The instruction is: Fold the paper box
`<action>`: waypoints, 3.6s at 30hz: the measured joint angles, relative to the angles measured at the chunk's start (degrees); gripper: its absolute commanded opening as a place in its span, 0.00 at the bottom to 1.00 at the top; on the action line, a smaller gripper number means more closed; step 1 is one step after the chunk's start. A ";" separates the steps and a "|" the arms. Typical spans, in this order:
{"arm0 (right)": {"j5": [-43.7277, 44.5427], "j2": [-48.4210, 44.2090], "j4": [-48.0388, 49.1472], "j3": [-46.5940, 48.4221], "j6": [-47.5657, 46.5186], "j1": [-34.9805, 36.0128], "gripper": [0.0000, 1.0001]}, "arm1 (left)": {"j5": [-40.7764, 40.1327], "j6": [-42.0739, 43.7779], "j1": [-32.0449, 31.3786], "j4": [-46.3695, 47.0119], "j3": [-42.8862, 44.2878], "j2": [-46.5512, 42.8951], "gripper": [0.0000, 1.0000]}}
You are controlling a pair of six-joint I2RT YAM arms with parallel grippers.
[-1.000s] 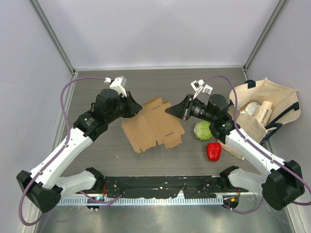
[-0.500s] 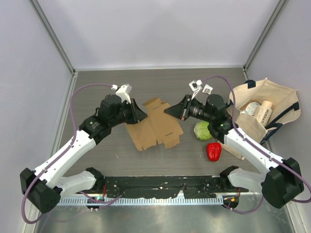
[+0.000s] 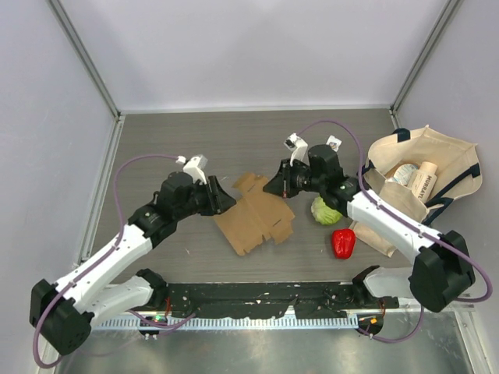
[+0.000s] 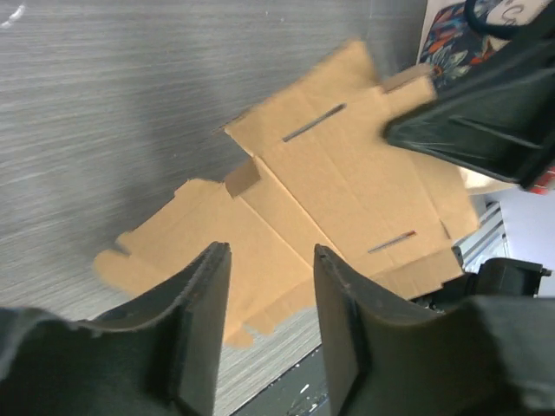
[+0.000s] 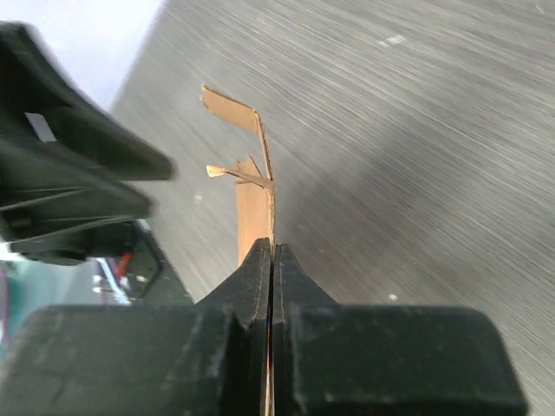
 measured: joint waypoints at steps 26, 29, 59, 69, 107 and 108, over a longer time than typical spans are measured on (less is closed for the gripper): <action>13.46 16.24 -14.32 7.23 -25.99 8.44 0.00 | 3.37 15.87 -3.04 19.19 3.67 17.64 0.43; 12.31 16.39 -13.62 6.34 -26.08 8.44 0.00 | 3.37 17.64 -3.04 19.30 3.69 19.28 0.40; 9.09 16.39 -11.72 5.92 -24.92 8.00 0.31 | 4.37 21.75 -3.67 18.71 3.45 25.38 0.00; 28.48 13.77 -19.96 8.28 -8.44 8.00 0.64 | -5.79 22.03 -7.54 24.00 -0.79 24.92 0.00; 29.31 13.64 -15.52 4.17 74.05 7.80 0.44 | -24.11 27.08 -13.40 38.36 -11.96 15.32 0.00; 29.31 13.66 -15.41 4.15 74.27 7.80 0.42 | -24.15 27.23 -13.40 38.38 -12.00 15.32 0.00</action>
